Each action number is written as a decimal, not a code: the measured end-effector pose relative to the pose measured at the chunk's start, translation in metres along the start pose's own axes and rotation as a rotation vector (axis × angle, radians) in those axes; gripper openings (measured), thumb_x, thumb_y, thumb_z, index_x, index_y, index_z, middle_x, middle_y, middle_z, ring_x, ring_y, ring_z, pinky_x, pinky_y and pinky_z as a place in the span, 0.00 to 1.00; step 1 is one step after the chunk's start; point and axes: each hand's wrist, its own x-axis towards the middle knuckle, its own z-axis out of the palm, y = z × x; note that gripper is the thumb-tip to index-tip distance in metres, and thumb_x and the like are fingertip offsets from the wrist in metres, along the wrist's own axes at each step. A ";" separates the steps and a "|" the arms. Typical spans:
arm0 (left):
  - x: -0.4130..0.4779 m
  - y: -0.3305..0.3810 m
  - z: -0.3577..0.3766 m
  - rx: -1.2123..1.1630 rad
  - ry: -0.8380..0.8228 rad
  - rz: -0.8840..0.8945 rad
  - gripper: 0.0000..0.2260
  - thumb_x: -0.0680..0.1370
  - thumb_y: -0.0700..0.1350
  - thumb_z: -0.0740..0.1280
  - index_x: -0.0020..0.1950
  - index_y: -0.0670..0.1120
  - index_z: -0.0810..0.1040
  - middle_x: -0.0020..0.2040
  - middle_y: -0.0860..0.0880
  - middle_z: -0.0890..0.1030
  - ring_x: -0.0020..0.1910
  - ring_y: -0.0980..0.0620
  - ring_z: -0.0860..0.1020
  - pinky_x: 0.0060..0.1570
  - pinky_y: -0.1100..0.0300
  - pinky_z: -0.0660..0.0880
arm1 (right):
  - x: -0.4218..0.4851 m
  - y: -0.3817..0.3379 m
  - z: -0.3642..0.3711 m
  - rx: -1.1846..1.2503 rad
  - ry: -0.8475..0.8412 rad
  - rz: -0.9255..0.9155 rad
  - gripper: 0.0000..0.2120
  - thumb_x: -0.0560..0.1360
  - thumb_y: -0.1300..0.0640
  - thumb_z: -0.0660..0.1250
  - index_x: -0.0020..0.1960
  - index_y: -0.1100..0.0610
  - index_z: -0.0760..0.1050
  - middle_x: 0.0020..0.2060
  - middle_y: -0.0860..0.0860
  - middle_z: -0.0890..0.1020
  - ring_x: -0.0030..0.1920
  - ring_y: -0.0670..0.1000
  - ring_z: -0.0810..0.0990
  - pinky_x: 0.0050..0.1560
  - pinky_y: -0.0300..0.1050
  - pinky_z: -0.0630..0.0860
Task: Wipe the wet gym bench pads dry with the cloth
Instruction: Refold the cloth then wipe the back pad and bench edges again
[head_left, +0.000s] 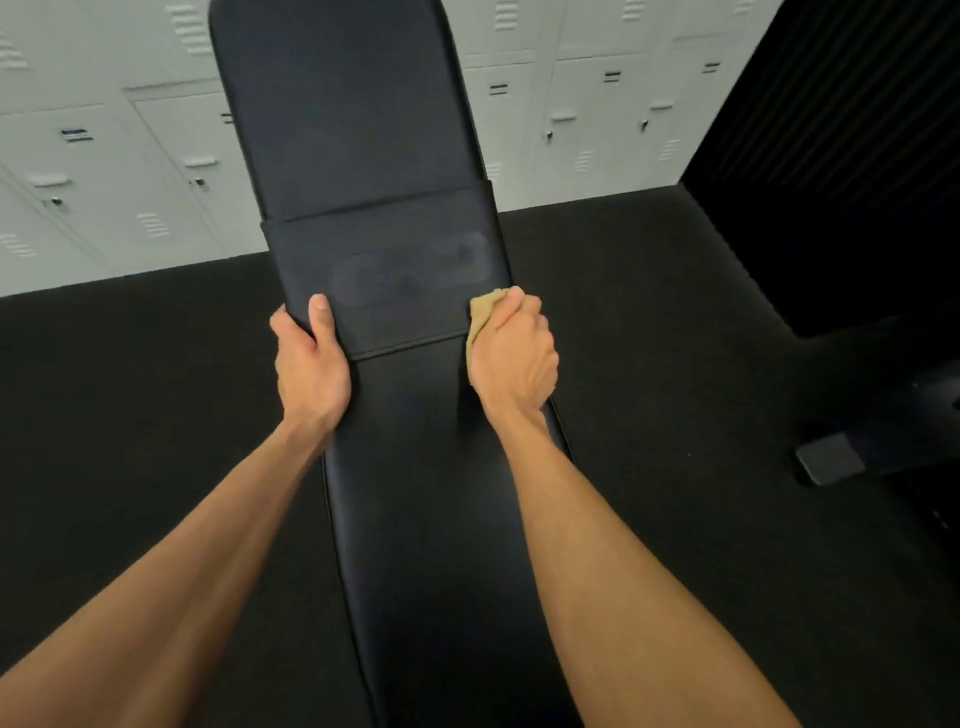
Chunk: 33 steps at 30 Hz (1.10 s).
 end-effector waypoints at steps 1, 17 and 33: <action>-0.001 0.000 0.001 -0.003 0.001 0.006 0.28 0.89 0.62 0.54 0.81 0.43 0.65 0.74 0.43 0.79 0.73 0.38 0.76 0.64 0.54 0.69 | -0.002 0.003 0.000 -0.010 0.019 0.015 0.24 0.91 0.45 0.48 0.61 0.58 0.78 0.54 0.58 0.86 0.52 0.66 0.86 0.42 0.55 0.73; -0.004 0.007 0.002 0.111 0.061 0.012 0.28 0.89 0.63 0.52 0.74 0.39 0.66 0.72 0.39 0.79 0.68 0.36 0.78 0.64 0.48 0.72 | -0.038 0.085 -0.006 -0.043 -0.011 0.108 0.22 0.90 0.49 0.49 0.58 0.57 0.80 0.49 0.56 0.85 0.50 0.65 0.85 0.43 0.54 0.71; -0.049 0.050 0.043 0.349 -0.314 1.016 0.20 0.87 0.39 0.61 0.79 0.39 0.72 0.80 0.43 0.73 0.82 0.45 0.69 0.81 0.49 0.67 | -0.022 0.038 0.009 -0.021 0.162 0.133 0.26 0.90 0.45 0.49 0.52 0.56 0.81 0.46 0.55 0.86 0.47 0.64 0.86 0.45 0.58 0.81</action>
